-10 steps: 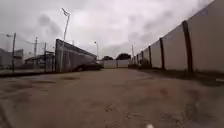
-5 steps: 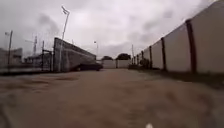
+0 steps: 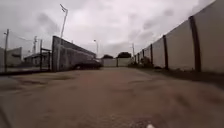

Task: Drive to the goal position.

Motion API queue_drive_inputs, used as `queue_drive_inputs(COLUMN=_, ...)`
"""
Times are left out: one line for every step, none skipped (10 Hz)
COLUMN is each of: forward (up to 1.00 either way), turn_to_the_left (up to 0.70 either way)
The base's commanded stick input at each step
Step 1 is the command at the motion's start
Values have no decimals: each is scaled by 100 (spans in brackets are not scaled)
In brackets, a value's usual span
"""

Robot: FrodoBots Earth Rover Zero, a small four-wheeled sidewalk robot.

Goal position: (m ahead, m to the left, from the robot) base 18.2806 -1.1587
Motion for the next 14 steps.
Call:
queue_drive_inputs(forward=70, turn_to_the_left=0)
queue_drive_inputs(forward=70, turn_to_the_left=0)
queue_drive_inputs(forward=70, turn_to_the_left=0)
queue_drive_inputs(forward=70, turn_to_the_left=0)
queue_drive_inputs(forward=70, turn_to_the_left=0)
queue_drive_inputs(forward=70, turn_to_the_left=0)
queue_drive_inputs(forward=70, turn_to_the_left=-13)
queue_drive_inputs(forward=70, turn_to_the_left=-32)
queue_drive_inputs(forward=70, turn_to_the_left=-7)
queue_drive_inputs(forward=70, turn_to_the_left=0)
queue_drive_inputs(forward=70, turn_to_the_left=0)
queue_drive_inputs(forward=70, turn_to_the_left=0)
queue_drive_inputs(forward=70, turn_to_the_left=0)
queue_drive_inputs(forward=70, turn_to_the_left=0)
